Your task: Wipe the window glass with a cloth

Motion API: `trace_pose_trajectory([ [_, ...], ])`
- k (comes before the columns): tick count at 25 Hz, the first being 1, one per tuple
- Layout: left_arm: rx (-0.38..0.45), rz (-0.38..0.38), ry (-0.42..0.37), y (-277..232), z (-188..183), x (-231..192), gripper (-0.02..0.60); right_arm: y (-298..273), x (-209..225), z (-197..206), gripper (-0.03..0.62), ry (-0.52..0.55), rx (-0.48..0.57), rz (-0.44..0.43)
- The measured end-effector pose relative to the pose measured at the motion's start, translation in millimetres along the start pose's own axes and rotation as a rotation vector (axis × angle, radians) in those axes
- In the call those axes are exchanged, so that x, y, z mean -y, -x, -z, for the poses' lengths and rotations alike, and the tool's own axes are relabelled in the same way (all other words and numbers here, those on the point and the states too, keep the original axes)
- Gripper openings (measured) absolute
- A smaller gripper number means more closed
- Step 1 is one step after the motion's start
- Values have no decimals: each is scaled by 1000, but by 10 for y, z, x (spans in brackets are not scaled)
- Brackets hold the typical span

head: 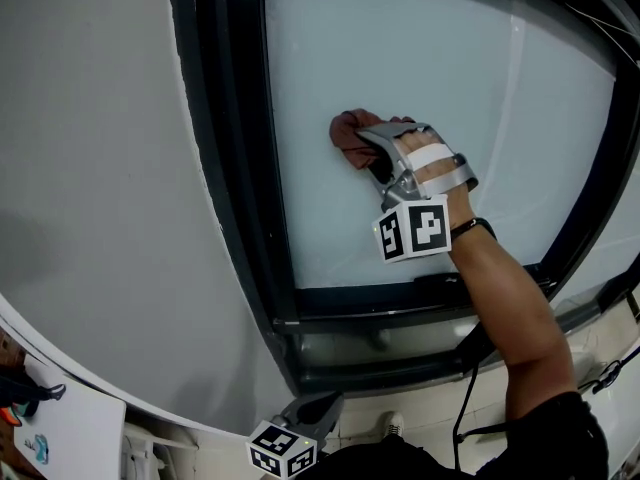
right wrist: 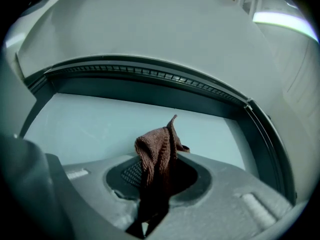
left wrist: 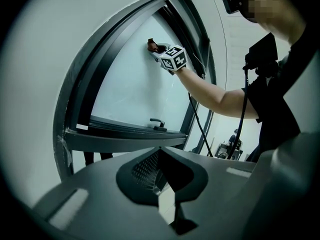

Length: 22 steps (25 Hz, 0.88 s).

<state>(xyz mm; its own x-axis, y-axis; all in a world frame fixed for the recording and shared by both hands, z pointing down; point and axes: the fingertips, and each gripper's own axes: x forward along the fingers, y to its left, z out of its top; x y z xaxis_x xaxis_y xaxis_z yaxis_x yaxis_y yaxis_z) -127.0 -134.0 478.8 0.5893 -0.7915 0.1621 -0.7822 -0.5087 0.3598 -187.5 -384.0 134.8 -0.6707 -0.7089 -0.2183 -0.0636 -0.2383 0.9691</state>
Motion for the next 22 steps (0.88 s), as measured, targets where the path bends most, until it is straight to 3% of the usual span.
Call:
trace_pose_trajectory([
  [11,3,11,5,-18,-12,-1,17,124,-543,-35,77,-80,19,-47],
  [22,-1,9,13,-7,26,17,17,261,-1108,-85,77,-77,31,-124],
])
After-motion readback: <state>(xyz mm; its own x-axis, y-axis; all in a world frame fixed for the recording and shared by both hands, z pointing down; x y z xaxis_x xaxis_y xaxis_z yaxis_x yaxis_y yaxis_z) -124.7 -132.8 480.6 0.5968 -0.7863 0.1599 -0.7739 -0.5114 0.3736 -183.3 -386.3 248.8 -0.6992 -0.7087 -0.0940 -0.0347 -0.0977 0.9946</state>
